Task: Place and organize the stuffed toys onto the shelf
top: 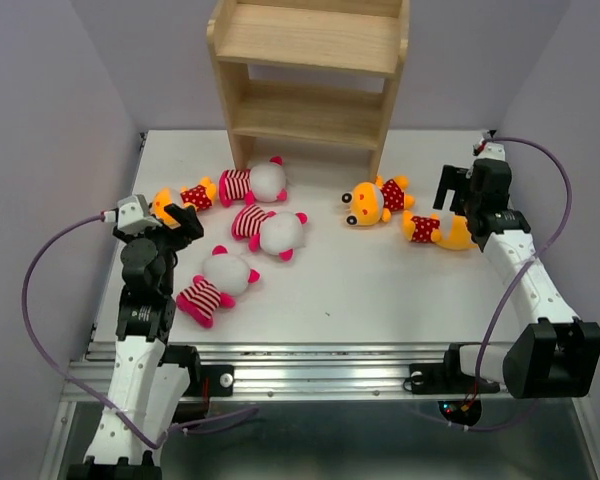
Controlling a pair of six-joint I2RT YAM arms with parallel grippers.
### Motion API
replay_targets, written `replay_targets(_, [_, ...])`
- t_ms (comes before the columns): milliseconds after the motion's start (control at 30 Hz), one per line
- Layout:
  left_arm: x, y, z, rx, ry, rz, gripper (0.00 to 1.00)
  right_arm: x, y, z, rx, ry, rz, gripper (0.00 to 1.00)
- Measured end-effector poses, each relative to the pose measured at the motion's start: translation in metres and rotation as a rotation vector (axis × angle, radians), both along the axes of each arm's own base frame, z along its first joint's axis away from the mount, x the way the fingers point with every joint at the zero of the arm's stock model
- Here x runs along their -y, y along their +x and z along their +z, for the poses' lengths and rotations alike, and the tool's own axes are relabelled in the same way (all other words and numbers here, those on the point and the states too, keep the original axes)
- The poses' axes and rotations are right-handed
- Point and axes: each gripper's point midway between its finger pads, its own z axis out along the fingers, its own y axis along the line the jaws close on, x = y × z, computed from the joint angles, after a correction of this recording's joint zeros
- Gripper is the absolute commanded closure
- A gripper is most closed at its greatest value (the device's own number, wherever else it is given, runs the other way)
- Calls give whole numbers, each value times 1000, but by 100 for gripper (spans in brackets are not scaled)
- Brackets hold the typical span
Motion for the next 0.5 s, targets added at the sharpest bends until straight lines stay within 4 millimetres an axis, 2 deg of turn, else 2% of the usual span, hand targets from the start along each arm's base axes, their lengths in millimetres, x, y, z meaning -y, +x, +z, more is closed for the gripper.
replay_targets(67, [3,7,-22,-82,3,-15,1,-9,2,-8,-29,7,65,0])
replay_targets(200, [12,13,-54,-206,3,-62,1,-37,3,-9,-42,-2,284,0])
replay_targets(333, [25,13,-60,-231,-12,-137,1,-71,-8,-2,-1,-60,591,0])
replay_targets(433, [40,18,-63,-254,-40,-211,2,-95,-29,-6,23,-125,828,0])
replay_targets(500, [51,24,-62,-274,-68,-264,2,-105,-37,-11,25,-130,907,0])
